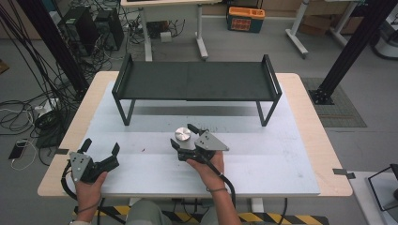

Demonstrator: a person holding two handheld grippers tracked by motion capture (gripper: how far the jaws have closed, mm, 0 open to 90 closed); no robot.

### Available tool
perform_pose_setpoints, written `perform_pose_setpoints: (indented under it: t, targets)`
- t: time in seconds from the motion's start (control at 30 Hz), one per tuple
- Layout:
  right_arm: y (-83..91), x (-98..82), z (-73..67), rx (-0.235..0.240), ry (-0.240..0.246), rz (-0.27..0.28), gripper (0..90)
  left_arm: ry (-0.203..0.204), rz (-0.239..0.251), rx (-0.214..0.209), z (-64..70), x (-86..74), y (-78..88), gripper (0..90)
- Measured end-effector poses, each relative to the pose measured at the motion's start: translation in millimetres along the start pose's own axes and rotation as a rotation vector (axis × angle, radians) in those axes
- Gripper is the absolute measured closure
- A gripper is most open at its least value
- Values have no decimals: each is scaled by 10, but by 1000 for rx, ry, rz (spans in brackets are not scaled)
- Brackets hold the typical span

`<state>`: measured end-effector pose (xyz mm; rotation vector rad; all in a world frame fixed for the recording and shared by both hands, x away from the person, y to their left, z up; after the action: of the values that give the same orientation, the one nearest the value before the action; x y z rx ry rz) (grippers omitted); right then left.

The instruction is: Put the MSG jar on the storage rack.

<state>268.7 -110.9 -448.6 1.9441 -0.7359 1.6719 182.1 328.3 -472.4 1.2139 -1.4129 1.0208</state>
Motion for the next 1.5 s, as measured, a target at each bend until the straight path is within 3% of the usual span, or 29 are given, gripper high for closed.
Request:
perform_pose_setpoints:
  t: [0.27,0.47,0.67,1.33,1.5]
  targets:
    - [-13,-7,14,3,-7,0,242,1,2,2,2,-2,2,12]
    - [-14,-14,12,8,-5,7,368,1,3,2,2,-3,2,12]
    - [-13,-11,16,2,-7,8,414,1,4,2,2,-5,3,12]
    - [3,41,-10,1,29,-12,423,2,5,0,0,-6,3,12]
    - [23,101,-15,4,20,0,423,2,5,-1,-2,-5,3,12]
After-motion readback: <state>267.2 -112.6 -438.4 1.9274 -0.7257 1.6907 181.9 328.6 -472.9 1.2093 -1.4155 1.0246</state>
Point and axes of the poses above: each handheld gripper's, and its own axes: y roughly backward along the jaws, x roughly out of its top, z roughly to its right, the point moved 5 cm from there along -y, roughly forward along the jaws, and after that the axes turned 9 degrees about -y, right-handed, at the moved point
